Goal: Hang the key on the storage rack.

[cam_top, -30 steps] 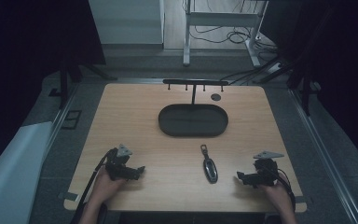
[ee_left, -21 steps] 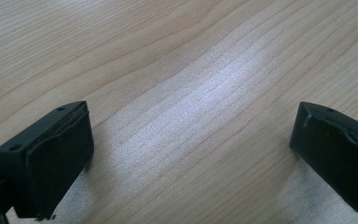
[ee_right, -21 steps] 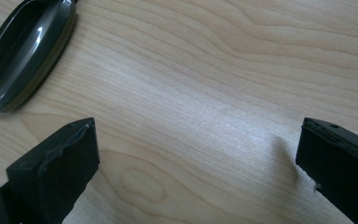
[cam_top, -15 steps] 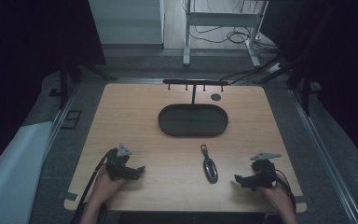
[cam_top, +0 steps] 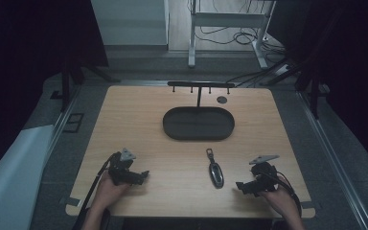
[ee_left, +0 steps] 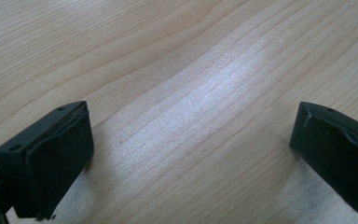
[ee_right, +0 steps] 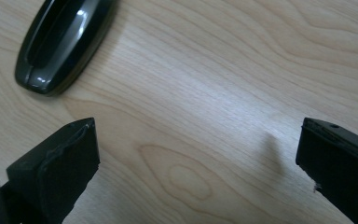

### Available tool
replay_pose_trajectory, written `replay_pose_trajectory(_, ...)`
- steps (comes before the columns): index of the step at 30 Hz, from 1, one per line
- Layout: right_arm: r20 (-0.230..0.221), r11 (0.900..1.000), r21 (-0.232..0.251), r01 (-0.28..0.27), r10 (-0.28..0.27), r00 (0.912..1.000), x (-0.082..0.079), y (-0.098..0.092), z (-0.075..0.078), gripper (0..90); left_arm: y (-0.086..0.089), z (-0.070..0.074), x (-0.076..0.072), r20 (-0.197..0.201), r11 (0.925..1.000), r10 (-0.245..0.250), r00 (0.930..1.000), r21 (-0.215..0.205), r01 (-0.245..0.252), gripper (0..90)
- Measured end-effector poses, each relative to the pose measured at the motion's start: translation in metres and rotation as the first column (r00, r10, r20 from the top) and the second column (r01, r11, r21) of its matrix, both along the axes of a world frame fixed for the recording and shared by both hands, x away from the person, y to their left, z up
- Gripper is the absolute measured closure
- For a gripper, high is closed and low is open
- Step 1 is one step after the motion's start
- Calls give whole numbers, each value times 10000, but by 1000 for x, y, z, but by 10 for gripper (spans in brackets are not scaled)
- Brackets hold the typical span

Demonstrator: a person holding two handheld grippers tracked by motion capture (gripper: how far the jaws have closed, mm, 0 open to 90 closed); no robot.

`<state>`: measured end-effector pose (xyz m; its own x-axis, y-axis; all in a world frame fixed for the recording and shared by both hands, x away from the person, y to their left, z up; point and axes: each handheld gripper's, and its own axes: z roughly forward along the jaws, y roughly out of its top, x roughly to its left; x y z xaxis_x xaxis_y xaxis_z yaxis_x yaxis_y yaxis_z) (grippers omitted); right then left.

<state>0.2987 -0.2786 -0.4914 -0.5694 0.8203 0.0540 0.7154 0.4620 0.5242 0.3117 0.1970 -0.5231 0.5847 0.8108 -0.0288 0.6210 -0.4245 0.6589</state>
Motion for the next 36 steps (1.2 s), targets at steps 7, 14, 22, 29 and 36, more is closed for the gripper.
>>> replay_pose_trajectory(7,-501,9996,-201,-193,183,9986,5,10,1,0,0,0,0,-4,10000,-2,10000,2,2,0)
replay_pose_trajectory(14,-803,9981,-433,-449,413,9959,10,19,2,0,0,0,0,-1,10000,-5,10000,2,5,0)
replay_pose_trajectory(22,-1441,9918,-826,-972,846,9859,17,39,6,0,0,0,0,-7,10000,-7,10000,4,7,0)
replay_pose_trajectory(29,-2171,9877,-1006,-1200,959,9714,22,52,8,0,0,0,0,-22,10000,-13,10000,13,13,0)
replay_pose_trajectory(36,-2567,9833,-1281,-1296,933,9620,31,65,11,11,0,0,0,-25,10000,-14,10000,14,14,0)
